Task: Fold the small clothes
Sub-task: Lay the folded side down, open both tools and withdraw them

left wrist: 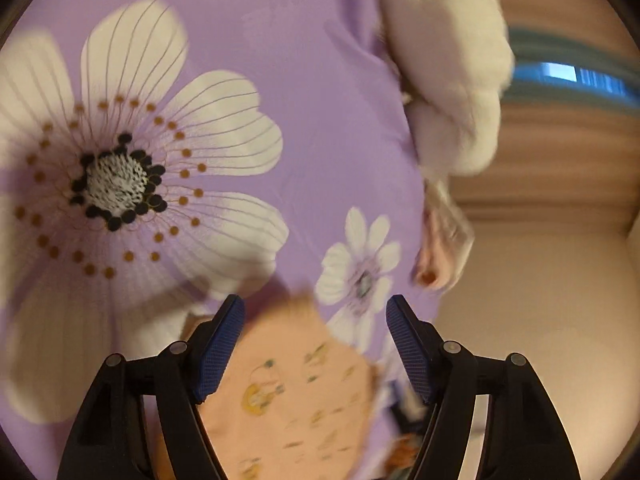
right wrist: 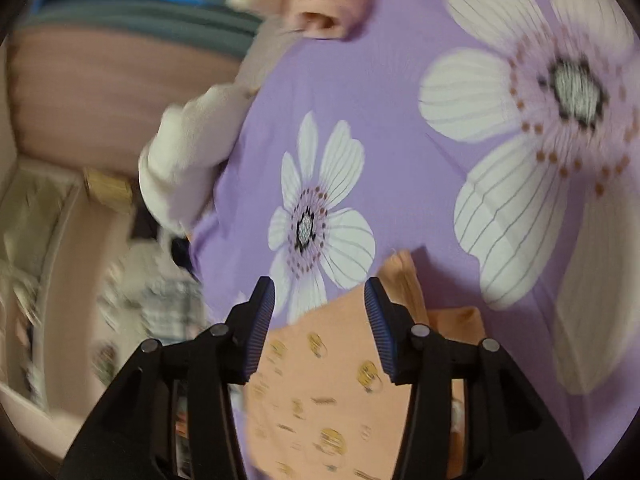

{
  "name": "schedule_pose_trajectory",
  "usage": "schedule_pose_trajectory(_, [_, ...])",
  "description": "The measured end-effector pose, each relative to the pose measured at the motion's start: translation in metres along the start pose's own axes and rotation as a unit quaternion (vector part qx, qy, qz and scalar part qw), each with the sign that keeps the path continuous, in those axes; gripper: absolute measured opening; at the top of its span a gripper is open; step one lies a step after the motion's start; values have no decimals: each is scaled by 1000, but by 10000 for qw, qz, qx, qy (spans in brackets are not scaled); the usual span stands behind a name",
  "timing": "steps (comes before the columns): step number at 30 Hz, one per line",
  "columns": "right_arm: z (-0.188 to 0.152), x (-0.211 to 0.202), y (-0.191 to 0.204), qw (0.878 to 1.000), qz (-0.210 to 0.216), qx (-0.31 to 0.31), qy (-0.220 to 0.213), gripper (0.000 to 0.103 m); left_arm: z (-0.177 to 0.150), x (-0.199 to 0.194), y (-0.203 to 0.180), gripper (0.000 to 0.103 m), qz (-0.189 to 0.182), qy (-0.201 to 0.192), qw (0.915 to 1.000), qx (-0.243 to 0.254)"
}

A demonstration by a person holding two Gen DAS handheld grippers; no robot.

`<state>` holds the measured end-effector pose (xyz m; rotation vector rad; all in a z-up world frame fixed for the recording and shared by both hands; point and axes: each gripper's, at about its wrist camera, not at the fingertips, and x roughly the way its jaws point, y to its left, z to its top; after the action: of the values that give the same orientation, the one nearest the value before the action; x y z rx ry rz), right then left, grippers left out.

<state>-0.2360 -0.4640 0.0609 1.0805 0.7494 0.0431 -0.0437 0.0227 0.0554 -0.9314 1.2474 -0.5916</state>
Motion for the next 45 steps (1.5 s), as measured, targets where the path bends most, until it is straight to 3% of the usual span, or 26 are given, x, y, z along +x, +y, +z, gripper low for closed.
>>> schedule_pose_trajectory(2, [-13, -10, 15, 9971, -356, -671, -19, 45, -13, -5, -9, 72, 238, 35, 9985, 496])
schedule_pose_trajectory(5, [-37, -20, 30, 9849, -813, -1529, 22, 30, -42, -7, -26, 72, 652, 166, 9878, 1402])
schedule_pose_trajectory(9, [-71, -34, 32, 9649, -1214, -2326, 93, 21, -94, -9, -41, 69, 1001, 313, 9629, 2488])
schedule_pose_trajectory(14, [-116, -45, 31, 9492, -1362, -2823, 271, 17, -154, -8, -37, 56, 1266, 477, 9339, 3309])
schedule_pose_trajectory(18, [-142, -49, 20, 9396, -1592, -2983, 531, 15, -184, -7, -24, 56, 1415, 630, 9218, 3553])
schedule_pose_trajectory(21, [-158, -47, 6, 9291, -2002, -3040, 659, 15, -194, -5, -4, 56, 1602, 693, 9223, 3447])
schedule_pose_trajectory(24, [-165, -45, -12, 9289, -2200, -2869, 807, 12, -202, -13, 4, 56, 1486, 651, 9288, 3332])
schedule_pose_trajectory(27, [-169, -50, -17, 9340, -2116, -2780, 748, 11, -204, -25, 6, 56, 1362, 628, 9386, 3106])
schedule_pose_trajectory(32, [-174, -60, -10, 9345, -2058, -2796, 789, 19, -204, -47, 3, 56, 1329, 382, 9452, 2957])
schedule_pose_trajectory(35, [-178, -71, -1, 9410, -1830, -2762, 693, 24, -196, -57, 6, 63, 1246, 247, 9523, 2775])
schedule_pose_trajectory(45, [-183, -60, 29, 9505, -1229, -2786, 624, 34, -126, -40, 31, 65, 586, 73, 9865, 1527])
